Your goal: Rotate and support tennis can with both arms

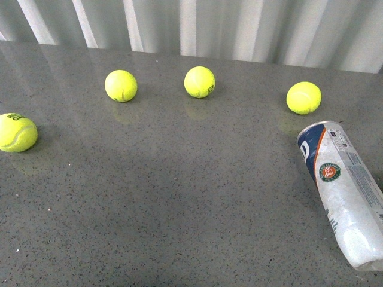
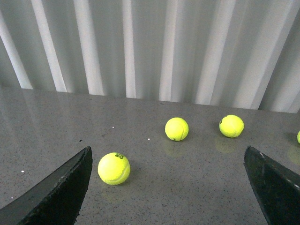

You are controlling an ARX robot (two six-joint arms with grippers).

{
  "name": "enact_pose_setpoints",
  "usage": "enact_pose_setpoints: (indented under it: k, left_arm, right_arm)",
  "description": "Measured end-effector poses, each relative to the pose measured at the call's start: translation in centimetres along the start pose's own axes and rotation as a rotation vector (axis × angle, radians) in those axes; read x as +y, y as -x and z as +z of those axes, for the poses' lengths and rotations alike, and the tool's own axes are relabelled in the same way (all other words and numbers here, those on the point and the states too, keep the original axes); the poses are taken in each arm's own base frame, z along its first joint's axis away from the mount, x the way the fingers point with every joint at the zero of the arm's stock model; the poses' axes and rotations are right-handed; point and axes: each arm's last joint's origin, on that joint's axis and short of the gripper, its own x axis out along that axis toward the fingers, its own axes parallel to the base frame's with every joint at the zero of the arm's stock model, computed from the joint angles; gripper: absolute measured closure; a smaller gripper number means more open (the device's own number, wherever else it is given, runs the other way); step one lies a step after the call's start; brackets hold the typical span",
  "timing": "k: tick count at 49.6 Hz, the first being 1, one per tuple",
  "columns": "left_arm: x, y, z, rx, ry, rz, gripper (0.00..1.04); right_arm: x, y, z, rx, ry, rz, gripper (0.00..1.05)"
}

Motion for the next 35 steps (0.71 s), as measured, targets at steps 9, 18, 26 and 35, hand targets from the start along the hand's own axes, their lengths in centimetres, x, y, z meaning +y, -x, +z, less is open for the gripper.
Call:
enact_pose_setpoints:
  k: [9,18,26,35]
  left_arm:
    - [0.0,0.0,0.0,0.0,0.0,0.0,0.07]
    - [0.0,0.0,0.0,0.0,0.0,0.0,0.07]
    - [0.0,0.0,0.0,0.0,0.0,0.0,0.07]
    - [0.0,0.0,0.0,0.0,0.0,0.0,0.07]
  right_arm:
    - [0.0,0.0,0.0,0.0,0.0,0.0,0.07]
    - [0.0,0.0,0.0,0.0,0.0,0.0,0.07]
    - [0.0,0.0,0.0,0.0,0.0,0.0,0.07]
    - [0.0,0.0,0.0,0.0,0.0,0.0,0.07]
